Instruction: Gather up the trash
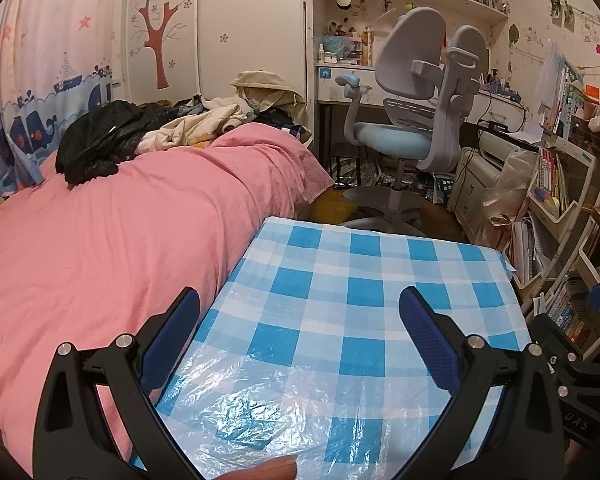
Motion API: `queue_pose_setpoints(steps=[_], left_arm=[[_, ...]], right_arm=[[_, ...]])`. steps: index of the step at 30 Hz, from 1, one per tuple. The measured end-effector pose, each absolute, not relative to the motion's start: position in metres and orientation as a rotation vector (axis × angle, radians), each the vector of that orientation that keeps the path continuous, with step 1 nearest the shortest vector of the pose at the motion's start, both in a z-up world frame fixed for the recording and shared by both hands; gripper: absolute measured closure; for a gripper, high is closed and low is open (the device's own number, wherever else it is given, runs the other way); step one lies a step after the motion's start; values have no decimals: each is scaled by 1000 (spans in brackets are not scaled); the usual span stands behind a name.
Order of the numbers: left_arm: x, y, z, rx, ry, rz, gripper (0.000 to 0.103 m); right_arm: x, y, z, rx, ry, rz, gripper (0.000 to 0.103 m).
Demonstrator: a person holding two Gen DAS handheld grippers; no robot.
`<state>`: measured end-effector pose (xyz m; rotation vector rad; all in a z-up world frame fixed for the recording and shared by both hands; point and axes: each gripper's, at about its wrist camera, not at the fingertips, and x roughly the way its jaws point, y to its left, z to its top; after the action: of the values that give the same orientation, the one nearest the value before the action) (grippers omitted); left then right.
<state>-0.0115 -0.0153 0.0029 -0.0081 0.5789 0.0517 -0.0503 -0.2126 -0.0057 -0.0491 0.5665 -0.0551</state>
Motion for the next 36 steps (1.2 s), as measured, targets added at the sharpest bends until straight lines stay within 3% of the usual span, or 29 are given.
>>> queue_pose_setpoints(steps=[36], left_arm=[[-12, -12, 3, 3, 582, 59, 7]], right_arm=[[-49, -211, -9, -33, 566, -36, 7]])
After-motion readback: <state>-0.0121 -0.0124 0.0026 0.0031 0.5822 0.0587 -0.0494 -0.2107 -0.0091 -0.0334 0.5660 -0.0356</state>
